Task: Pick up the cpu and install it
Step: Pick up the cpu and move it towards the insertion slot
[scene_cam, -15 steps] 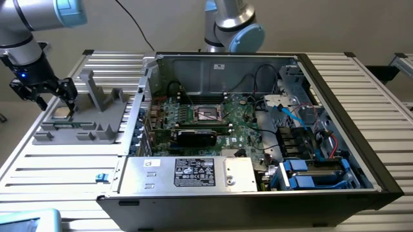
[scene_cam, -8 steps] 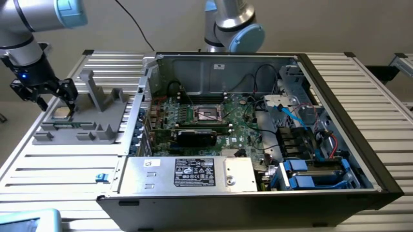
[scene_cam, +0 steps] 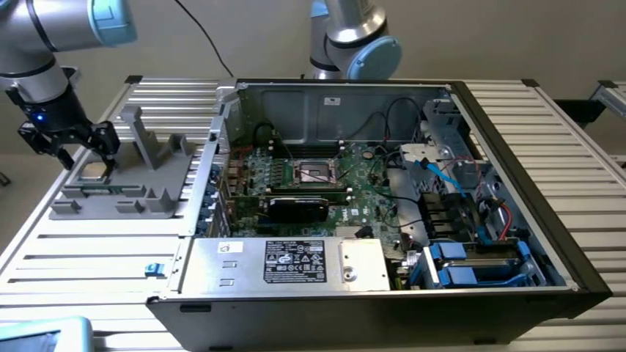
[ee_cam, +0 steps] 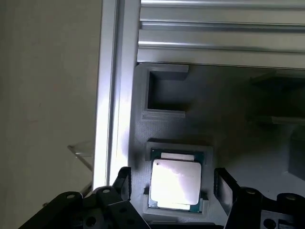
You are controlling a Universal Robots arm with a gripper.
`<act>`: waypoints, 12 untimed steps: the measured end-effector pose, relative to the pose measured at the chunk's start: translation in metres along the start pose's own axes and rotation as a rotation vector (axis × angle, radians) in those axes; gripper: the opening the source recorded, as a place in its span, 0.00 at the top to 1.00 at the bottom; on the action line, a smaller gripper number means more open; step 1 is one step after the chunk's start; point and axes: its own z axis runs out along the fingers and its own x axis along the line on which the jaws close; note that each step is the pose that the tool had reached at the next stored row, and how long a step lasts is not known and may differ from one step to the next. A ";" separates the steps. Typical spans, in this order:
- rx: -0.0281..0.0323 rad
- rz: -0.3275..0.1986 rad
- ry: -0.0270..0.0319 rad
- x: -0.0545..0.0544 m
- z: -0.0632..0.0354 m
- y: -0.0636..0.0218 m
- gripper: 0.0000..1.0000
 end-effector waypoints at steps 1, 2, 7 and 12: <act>0.0000 0.000 0.0000 0.000 0.0005 0.0000 0.20; 0.0000 0.000 0.0002 0.000 0.0012 -0.0001 0.20; -0.0003 0.000 0.0044 -0.001 0.0065 -0.0004 0.20; -0.0011 0.001 0.0098 -0.001 0.0066 -0.0020 0.20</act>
